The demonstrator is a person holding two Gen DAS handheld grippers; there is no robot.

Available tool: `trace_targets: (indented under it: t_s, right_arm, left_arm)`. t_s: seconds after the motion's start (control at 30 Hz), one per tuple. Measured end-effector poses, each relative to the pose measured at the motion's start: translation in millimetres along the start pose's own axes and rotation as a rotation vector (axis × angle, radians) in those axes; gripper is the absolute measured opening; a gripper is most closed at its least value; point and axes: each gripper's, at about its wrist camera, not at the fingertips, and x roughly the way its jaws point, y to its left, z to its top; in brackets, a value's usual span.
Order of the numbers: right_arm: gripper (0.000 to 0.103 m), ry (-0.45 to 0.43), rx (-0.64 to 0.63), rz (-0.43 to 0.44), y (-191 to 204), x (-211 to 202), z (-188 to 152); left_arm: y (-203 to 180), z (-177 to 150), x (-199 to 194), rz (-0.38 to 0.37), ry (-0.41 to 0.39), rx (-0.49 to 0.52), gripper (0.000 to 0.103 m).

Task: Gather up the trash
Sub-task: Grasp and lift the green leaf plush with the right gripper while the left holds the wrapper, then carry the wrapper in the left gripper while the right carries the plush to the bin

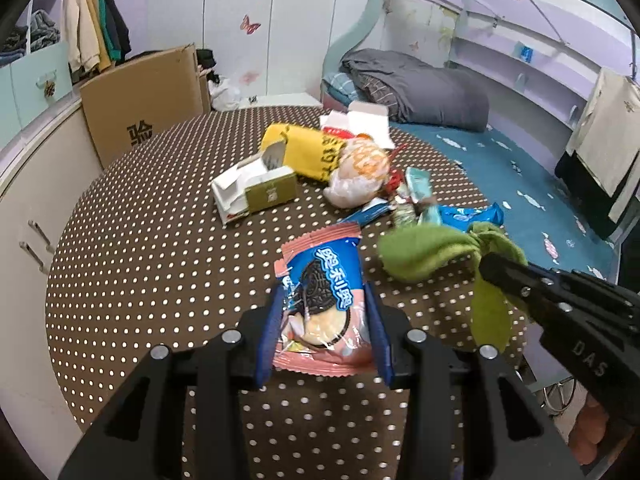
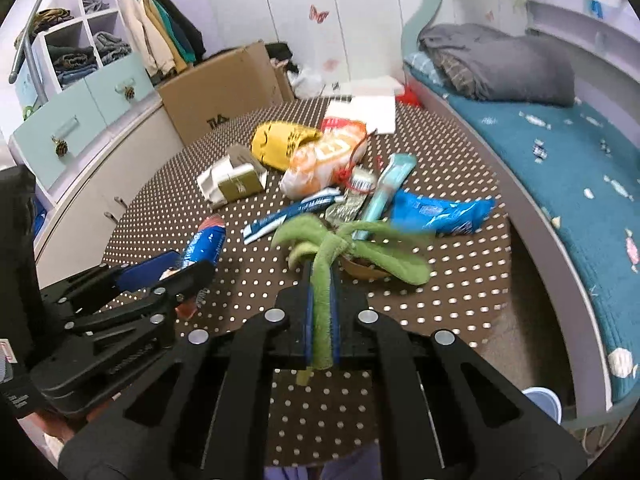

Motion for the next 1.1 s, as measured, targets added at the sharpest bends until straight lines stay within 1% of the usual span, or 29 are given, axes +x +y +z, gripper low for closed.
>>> trace_targets:
  t_s: [0.17, 0.57, 0.8, 1.1]
  right_arm:
    - [0.006, -0.05, 0.017, -0.019, -5.4, -24.9, 0.7]
    - [0.006, -0.103, 0.107, -0.096, -39.3, -59.5, -10.1]
    - [0.006, -0.131, 0.18, -0.158, -71.6, -84.3, -20.8]
    - [0.007, -0.163, 0.285, -0.242, -120.1, -120.0, -43.0]
  left_arm:
    - [-13.3, 4.6, -11.6, -0.018, -0.031, 0.024, 0.04]
    - [-57.7, 8.2, -26.6, -0.088, -0.065, 0.107, 0.04]
    - [-96.0, 9.0, -29.3, -0.146, -0.071, 0.174, 0.04]
    - [-158.0, 3.5, -32.8, -0.242, -0.076, 0.283, 0.04]
